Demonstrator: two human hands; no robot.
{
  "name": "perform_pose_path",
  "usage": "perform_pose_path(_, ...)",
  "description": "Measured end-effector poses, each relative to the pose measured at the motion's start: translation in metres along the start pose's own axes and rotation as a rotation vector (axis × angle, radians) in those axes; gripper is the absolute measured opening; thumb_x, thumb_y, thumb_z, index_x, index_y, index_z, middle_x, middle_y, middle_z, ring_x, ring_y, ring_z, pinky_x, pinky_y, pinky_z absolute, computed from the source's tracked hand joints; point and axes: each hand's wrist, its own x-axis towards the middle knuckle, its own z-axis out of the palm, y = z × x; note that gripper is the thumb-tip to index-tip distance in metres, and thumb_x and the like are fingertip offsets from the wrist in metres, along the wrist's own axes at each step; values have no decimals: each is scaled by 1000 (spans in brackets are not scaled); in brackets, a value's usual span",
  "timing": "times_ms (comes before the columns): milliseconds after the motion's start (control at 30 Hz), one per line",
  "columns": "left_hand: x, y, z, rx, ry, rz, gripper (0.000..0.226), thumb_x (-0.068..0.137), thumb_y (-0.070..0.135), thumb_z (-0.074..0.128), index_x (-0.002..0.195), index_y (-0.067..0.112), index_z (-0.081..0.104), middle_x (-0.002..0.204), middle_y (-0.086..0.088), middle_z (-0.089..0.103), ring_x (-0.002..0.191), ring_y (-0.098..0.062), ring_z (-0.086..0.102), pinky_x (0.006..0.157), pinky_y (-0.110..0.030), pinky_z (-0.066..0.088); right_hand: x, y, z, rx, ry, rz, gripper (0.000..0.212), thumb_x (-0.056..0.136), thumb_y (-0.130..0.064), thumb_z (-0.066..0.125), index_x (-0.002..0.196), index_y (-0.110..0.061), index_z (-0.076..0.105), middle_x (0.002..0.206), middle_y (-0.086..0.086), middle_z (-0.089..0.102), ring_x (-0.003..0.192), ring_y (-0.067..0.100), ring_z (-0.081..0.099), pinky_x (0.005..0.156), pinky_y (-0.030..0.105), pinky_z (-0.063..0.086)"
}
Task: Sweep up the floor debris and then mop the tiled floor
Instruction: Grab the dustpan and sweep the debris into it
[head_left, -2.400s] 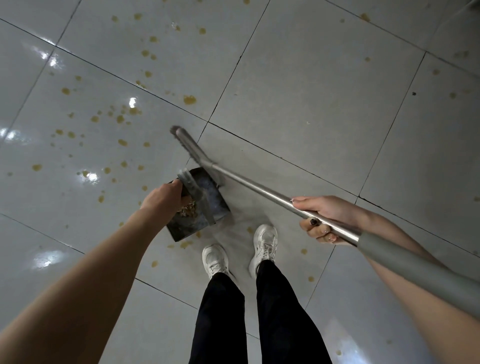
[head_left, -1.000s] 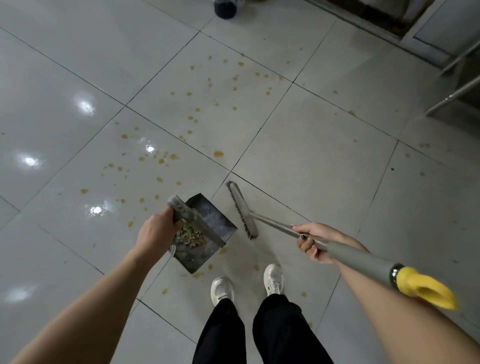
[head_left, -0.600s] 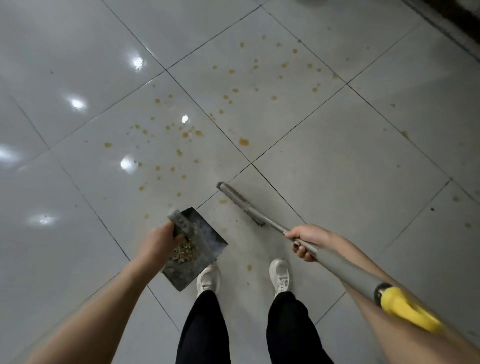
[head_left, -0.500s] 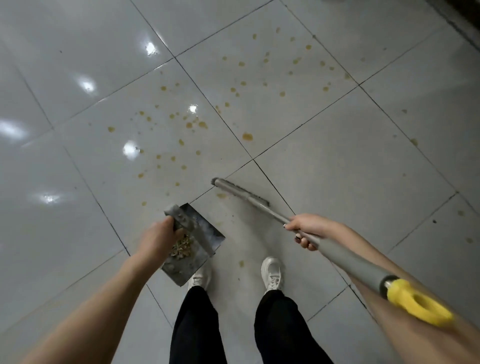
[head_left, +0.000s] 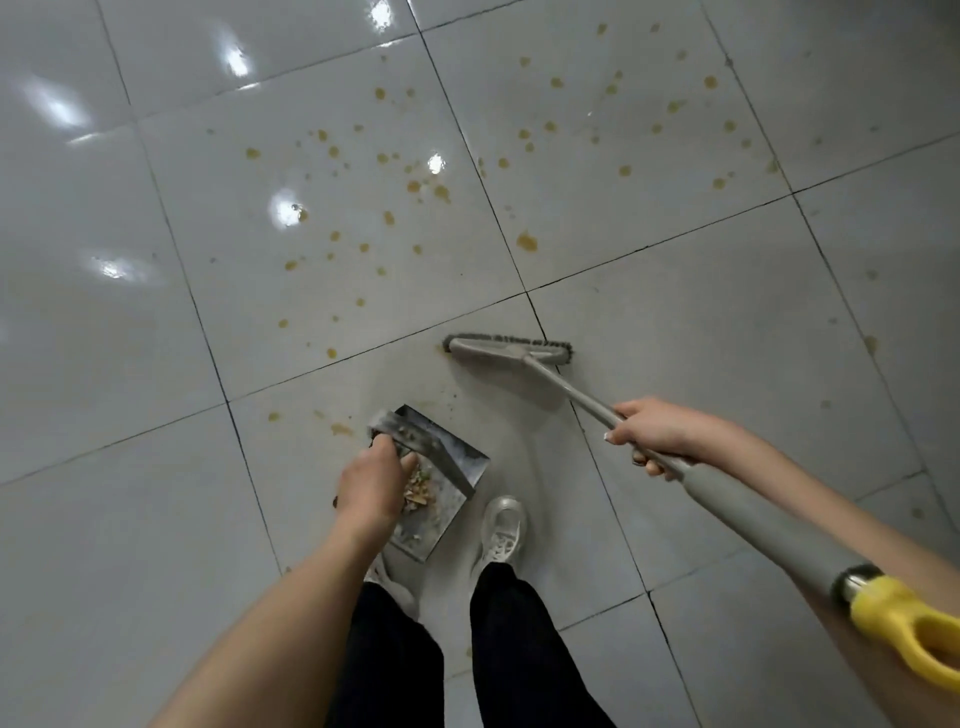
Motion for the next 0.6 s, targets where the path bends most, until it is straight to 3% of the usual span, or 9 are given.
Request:
perform_pose_path(233, 14, 2, 27, -131, -47, -110, 27, 94, 36, 50, 88, 9, 49, 88, -14, 62, 75, -29, 54, 62, -34, 38, 1, 4, 8, -154, 30, 37, 26, 94, -12, 45, 119, -7, 50, 58, 7, 43, 25, 11, 41, 33, 12, 35)
perform_pose_path(400, 20, 2, 36, -176, -65, -148, 24, 94, 32, 50, 86, 10, 50, 87, -12, 62, 76, -29, 55, 64, -34, 40, -1, -4, 19, -356, 5, 28, 12, 95, -11, 42, 106, -10, 46, 62, 8, 49, 29, 12, 46, 31, 12, 37)
perform_pose_path(500, 21, 4, 35, -190, -85, -146, 23, 95, 31, 50, 85, 10, 46, 85, -11, 57, 76, -30, 53, 64, -33, 37, -8, -9, 24, -465, -95, 22, 17, 95, -13, 45, 111, -9, 47, 61, 7, 49, 25, 10, 46, 31, 12, 37)
perform_pose_path(600, 21, 6, 33, -180, -115, -162, 26, 96, 32, 48, 87, 7, 45, 86, -13, 57, 80, -32, 54, 63, -34, 37, -14, -15, 16, -408, -266, 29, 12, 96, -16, 48, 107, -11, 48, 51, 3, 46, 25, 9, 41, 33, 11, 35)
